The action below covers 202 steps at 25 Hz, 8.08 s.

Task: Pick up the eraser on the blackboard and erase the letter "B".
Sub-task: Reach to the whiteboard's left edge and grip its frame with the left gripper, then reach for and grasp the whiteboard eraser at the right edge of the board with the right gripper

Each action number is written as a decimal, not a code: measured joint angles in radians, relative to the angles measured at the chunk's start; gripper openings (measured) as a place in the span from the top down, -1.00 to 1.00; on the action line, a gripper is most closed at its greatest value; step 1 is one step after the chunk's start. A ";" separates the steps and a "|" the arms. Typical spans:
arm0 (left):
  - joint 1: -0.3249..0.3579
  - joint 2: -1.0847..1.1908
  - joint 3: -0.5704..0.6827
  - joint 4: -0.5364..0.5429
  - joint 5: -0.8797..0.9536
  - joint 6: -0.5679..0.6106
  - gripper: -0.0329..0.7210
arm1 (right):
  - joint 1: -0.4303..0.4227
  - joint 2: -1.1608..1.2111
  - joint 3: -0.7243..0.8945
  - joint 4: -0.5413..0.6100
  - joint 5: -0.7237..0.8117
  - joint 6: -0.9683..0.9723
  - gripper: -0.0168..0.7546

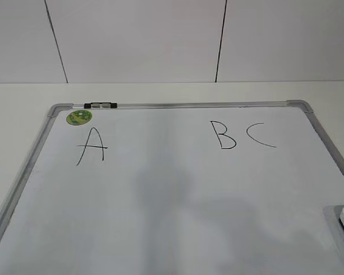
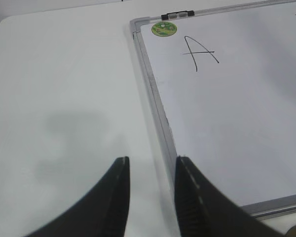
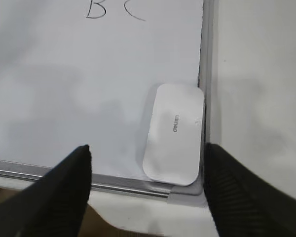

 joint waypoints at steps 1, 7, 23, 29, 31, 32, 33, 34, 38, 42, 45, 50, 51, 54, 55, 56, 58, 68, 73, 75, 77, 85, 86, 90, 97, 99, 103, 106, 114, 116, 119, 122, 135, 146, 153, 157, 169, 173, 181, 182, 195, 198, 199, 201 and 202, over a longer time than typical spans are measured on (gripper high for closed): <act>0.000 0.000 0.000 0.000 0.000 0.000 0.29 | 0.000 0.030 -0.002 0.000 0.002 0.026 -0.47; 0.000 0.000 0.000 -0.005 0.000 0.000 0.29 | 0.000 0.194 -0.042 0.000 0.056 0.162 -0.47; 0.000 0.094 -0.032 -0.073 0.032 0.000 0.28 | 0.000 0.625 -0.138 0.002 0.096 0.235 -0.47; 0.000 0.349 -0.152 -0.073 0.111 -0.010 0.28 | 0.000 0.729 -0.138 0.002 0.093 0.235 -0.47; 0.000 0.449 -0.192 -0.073 0.129 -0.035 0.28 | 0.000 0.745 -0.138 0.002 0.093 0.235 -0.47; 0.000 0.491 -0.214 -0.073 0.134 -0.045 0.28 | 0.000 0.753 -0.138 0.002 0.093 0.234 -0.47; 0.000 0.543 -0.235 -0.073 0.136 -0.050 0.28 | 0.000 0.759 -0.138 0.002 0.091 0.234 -0.47; 0.000 0.594 -0.251 -0.075 0.136 -0.055 0.28 | 0.000 0.766 -0.138 0.002 0.091 0.232 -0.47; 0.000 0.781 -0.310 -0.080 0.136 -0.061 0.28 | 0.000 0.780 -0.138 0.002 0.091 0.232 -0.47; 0.000 0.934 -0.346 -0.080 0.095 -0.062 0.28 | 0.000 0.789 -0.138 0.002 0.089 0.232 -0.47; 0.000 1.045 -0.389 -0.073 0.062 -0.063 0.28 | 0.000 0.789 -0.138 0.002 0.087 0.232 -0.47; 0.000 1.246 -0.485 -0.033 0.038 -0.063 0.28 | 0.000 0.789 -0.138 0.002 0.085 0.232 -0.47; 0.000 1.289 -0.504 -0.022 0.026 -0.063 0.28 | 0.000 0.789 -0.138 0.002 0.085 0.232 -0.47; 0.000 1.405 -0.560 -0.016 0.006 -0.063 0.28 | 0.000 0.789 -0.138 0.002 0.085 0.232 -0.47; 0.000 1.442 -0.576 -0.016 -0.001 -0.063 0.28 | 0.000 0.789 -0.138 0.002 0.085 0.232 -0.47; 0.000 1.478 -0.592 -0.016 -0.009 -0.063 0.28 | 0.000 0.789 -0.138 0.002 0.085 0.232 -0.47; -0.002 1.537 -0.617 -0.016 -0.030 -0.063 0.28 | 0.000 0.789 -0.138 0.002 0.085 0.232 -0.47; -0.004 1.749 -0.701 -0.016 -0.128 -0.063 0.28 | 0.000 0.789 -0.138 0.002 0.085 0.230 -0.47; -0.004 1.813 -0.731 -0.016 -0.143 -0.063 0.28 | 0.000 0.789 -0.138 0.002 0.085 0.230 -0.47; -0.004 1.830 -0.738 -0.017 -0.145 -0.063 0.28 | 0.000 0.789 -0.138 0.002 0.085 0.230 -0.47; -0.004 1.843 -0.741 -0.019 -0.150 -0.063 0.28 | 0.000 0.789 -0.138 0.002 0.085 0.230 -0.47; -0.004 1.883 -0.741 -0.021 -0.155 -0.063 0.28 | 0.000 0.789 -0.138 0.003 0.084 0.230 -0.47; -0.004 1.883 -0.741 -0.021 -0.157 -0.063 0.28 | 0.000 0.789 -0.138 0.003 0.084 0.230 -0.47; -0.004 1.883 -0.741 -0.035 -0.159 -0.057 0.28 | 0.000 0.789 -0.138 0.003 0.084 0.230 -0.47; -0.004 1.883 -0.741 -0.046 -0.170 -0.038 0.28 | 0.000 0.789 -0.138 0.003 0.084 0.230 -0.47; -0.004 1.883 -0.741 -0.048 -0.180 -0.038 0.28 | 0.000 0.789 -0.138 0.003 0.084 0.230 -0.47; -0.004 1.883 -0.741 -0.048 -0.185 -0.031 0.28 | 0.000 0.789 -0.138 0.003 0.084 0.230 -0.47; -0.004 1.883 -0.741 -0.048 -0.186 -0.029 0.28 | 0.000 0.789 -0.138 0.003 0.084 0.230 -0.47; -0.004 1.883 -0.741 -0.048 -0.186 -0.018 0.28 | 0.000 0.789 -0.138 0.003 0.084 0.230 -0.47; -0.004 1.886 -0.741 -0.048 -0.186 -0.018 0.28 | 0.000 0.789 -0.138 0.003 0.084 0.230 -0.47; -0.004 1.904 -0.741 -0.048 -0.182 -0.018 0.28 | 0.000 0.789 -0.138 0.003 0.084 0.230 -0.47; -0.004 1.925 -0.741 -0.048 -0.172 -0.018 0.28 | 0.000 0.789 -0.138 0.003 0.084 0.230 -0.47; -0.044 1.965 -0.750 -0.043 -0.167 -0.016 0.33 | 0.000 0.789 -0.138 0.003 0.084 0.228 -0.47; -0.044 1.965 -0.751 -0.043 -0.162 -0.018 0.46 | 0.000 0.789 -0.138 0.003 0.084 0.228 -0.47; -0.044 1.965 -0.754 -0.031 -0.157 -0.030 0.79 | 0.000 0.789 -0.138 0.003 0.084 0.228 -0.47; -0.044 1.965 -0.756 -0.033 -0.155 -0.040 0.82 | 0.000 0.789 -0.138 0.003 0.084 0.228 -0.47; -0.044 1.965 -0.756 -0.033 -0.155 -0.044 0.82 | 0.000 0.789 -0.138 -0.027 0.073 0.228 -0.47; -0.044 1.965 -0.756 -0.033 -0.155 -0.044 0.82 | 0.000 0.789 -0.138 -0.070 0.003 0.228 -0.47; -0.044 1.965 -0.756 -0.034 -0.155 -0.044 0.82 | 0.000 0.798 -0.136 -0.083 -0.137 0.232 -0.59; -0.044 1.965 -0.756 -0.034 -0.155 -0.044 0.82 | 0.000 0.806 -0.136 -0.083 -0.143 0.235 -0.59; -0.044 1.965 -0.756 -0.034 -0.154 -0.044 0.81 | 0.000 1.029 -0.136 -0.143 -0.211 0.277 -0.59; -0.044 1.965 -0.756 -0.034 -0.153 -0.044 0.81 | 0.000 1.075 -0.136 -0.154 -0.227 0.299 -0.59; -0.044 1.965 -0.756 -0.034 -0.153 -0.044 0.81 | 0.000 1.087 -0.136 -0.155 -0.232 0.302 -0.59; -0.044 1.965 -0.756 -0.034 -0.153 -0.044 0.81 | 0.000 1.114 -0.136 -0.157 -0.242 0.309 -0.58; -0.044 1.965 -0.756 -0.034 -0.153 -0.044 0.81 | 0.000 1.123 -0.136 -0.157 -0.244 0.309 -0.58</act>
